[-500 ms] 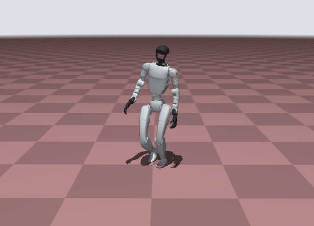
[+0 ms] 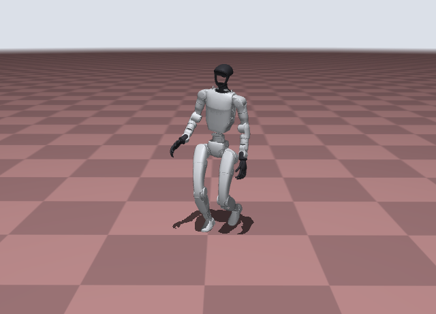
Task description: Walk
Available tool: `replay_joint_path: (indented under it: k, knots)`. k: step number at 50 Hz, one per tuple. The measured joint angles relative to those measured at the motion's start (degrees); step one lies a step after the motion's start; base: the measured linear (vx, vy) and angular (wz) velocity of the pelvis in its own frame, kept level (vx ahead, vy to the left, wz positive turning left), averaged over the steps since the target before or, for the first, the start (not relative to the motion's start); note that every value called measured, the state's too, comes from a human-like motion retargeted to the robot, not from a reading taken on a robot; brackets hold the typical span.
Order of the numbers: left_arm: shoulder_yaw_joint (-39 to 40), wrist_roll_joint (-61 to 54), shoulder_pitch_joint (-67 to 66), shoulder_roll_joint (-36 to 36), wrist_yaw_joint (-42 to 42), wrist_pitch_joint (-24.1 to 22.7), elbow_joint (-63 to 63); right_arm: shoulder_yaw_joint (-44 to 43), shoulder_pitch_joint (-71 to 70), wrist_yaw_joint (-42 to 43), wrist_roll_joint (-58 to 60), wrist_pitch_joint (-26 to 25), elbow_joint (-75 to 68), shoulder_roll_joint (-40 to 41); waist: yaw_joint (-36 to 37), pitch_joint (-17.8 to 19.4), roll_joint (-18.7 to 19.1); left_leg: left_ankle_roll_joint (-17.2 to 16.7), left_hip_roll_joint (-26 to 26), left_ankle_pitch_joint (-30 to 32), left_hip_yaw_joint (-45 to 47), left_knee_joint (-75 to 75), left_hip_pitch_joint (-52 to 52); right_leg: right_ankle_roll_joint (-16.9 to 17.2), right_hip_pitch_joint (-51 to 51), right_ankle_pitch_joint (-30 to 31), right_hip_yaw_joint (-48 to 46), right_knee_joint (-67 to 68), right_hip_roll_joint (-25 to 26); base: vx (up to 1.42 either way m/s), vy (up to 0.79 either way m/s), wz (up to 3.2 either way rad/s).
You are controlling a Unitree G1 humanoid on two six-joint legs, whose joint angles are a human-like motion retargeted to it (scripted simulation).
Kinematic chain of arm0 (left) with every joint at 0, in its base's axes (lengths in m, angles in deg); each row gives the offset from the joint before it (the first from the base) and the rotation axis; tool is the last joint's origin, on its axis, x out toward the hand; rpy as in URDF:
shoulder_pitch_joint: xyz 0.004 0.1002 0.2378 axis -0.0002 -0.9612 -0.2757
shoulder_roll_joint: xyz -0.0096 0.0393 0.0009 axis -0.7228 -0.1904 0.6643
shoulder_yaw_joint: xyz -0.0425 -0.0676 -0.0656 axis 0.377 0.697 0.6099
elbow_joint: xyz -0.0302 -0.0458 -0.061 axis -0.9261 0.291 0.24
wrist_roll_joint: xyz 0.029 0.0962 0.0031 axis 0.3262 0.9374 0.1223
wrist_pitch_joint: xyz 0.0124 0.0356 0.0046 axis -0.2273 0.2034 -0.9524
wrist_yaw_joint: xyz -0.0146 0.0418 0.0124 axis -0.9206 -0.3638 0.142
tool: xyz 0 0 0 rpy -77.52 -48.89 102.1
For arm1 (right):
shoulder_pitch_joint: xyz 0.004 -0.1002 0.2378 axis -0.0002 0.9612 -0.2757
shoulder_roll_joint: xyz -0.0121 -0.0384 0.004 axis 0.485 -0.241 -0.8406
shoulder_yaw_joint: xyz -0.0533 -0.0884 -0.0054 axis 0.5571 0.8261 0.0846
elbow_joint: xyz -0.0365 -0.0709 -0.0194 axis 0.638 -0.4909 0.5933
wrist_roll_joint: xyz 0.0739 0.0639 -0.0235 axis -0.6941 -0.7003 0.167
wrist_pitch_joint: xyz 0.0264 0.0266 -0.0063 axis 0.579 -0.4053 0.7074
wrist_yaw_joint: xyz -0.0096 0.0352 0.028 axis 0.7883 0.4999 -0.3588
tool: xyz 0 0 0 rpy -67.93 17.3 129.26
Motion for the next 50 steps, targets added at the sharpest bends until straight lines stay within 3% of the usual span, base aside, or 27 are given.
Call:
replay_joint_path:
  k: [6,9,14,20,26,32,39,45,50]
  knots:
    - [-1.11,-3.14,6.26,-2.26,2.97,-0.76,-2.21,-0.33,2.51,-0.38,-2.54,1.08,-2.43,1.21,-5.78,2.6,-3.69,4.39,-8.88,-8.44,0.79,-22.61,8.86,4.39,-5.45,0.86,2.69,7.16,-4.05,-0.31,0.02,0.23]
    - [-1.65,-4.6,9.18,-3.78,4.43,-1.02,-3.75,0.22,3.23,-1.03,-4.15,1.32,-3.59,1.92,-7.16,3.98,-5.86,5.87,-11.73,-8.77,1.36,-28.39,9.23,6.03,-9.04,1.38,3.24,11.76,-6.55,-0.34,0.01,0.16]
    - [-2.08,-5.63,10.74,-5.16,5.77,-1.42,-6.23,1.02,4.26,-2.24,-5.73,1.3,-5.7,2.5,-7.03,5.04,-7.87,6.69,-14.12,-7.47,0.87,-31.15,6.66,5.67,-11.27,0.98,1.88,22.24,-10.85,-0.32,-0.02,0.1]
    - [-2.41,-5.01,8.29,-3.63,4.86,-1.81,-6.27,-0.01,3.52,-2.85,-6.21,0.98,-10.0,3.13,-4.8,3.87,-9.79,6.84,-16.63,-3.85,-0.26,-32.73,2.68,6.57,-4.28,1.29,1.96,28.9,-15.37,-0.28,-0.05,0.25]
    - [-2.17,-2.58,3.94,-1.13,2.1,-1.69,-2.75,-1.19,0.82,-4.57,-5.66,0.33,-14.29,3.49,-0.92,2.52,-11.84,6.58,-18.02,-0.94,-0.39,-31.74,-2.0,8.49,7.75,-3.36,3.25,16.05,-17.47,-0.27,-0.06,0.25]
    - [-1.14,0.1,0.87,0.05,-1.45,-1.13,1.11,-0.86,-4.28,-4.6,-2.66,0.29,-14.16,2.4,3.38,2.15,-9.16,3.99,-12.11,-1.02,-0.42,-22.26,-11.42,3.45,11.48,-11.87,1.39,0.77,-14.13,-0.29,-0.07,-0.04]
    - [-0.22,2.12,-2.03,0.58,-4.04,-0.6,0.98,-0.12,-8.65,-1.86,-1.43,0.58,-8.05,0.08,5.15,1.82,-4.69,2.16,-2.44,-1.52,1.16,-5.15,-18.18,0.13,7.78,-10.58,-0.12,-2.44,-8.66,-0.26,-0.09,-0.17]
    - [-1.12,1.5,-1.86,-0.36,-2.58,-0.62,-2.64,0.33,-6.6,-1.01,-2.79,0.93,-4.56,-0.2,3.36,0.87,-1.14,0.91,0.91,1.22,0.35,5.05,-8.06,-1.27,4.65,-8.08,0.39,0.19,-3.68,-0.19,-0.07,-0.28]
    - [-4.0,-1.22,2.58,-1.66,0.95,-2.37,-6.87,1.02,-2.61,-1.34,-5.74,1.98,-5.53,0.82,-1.2,0.69,0.4,-0.88,-3.19,1.87,-0.51,-6.98,5.93,-0.13,1.14,-5.53,-0.57,5.92,-3.32,-0.15,-0.05,0.06]
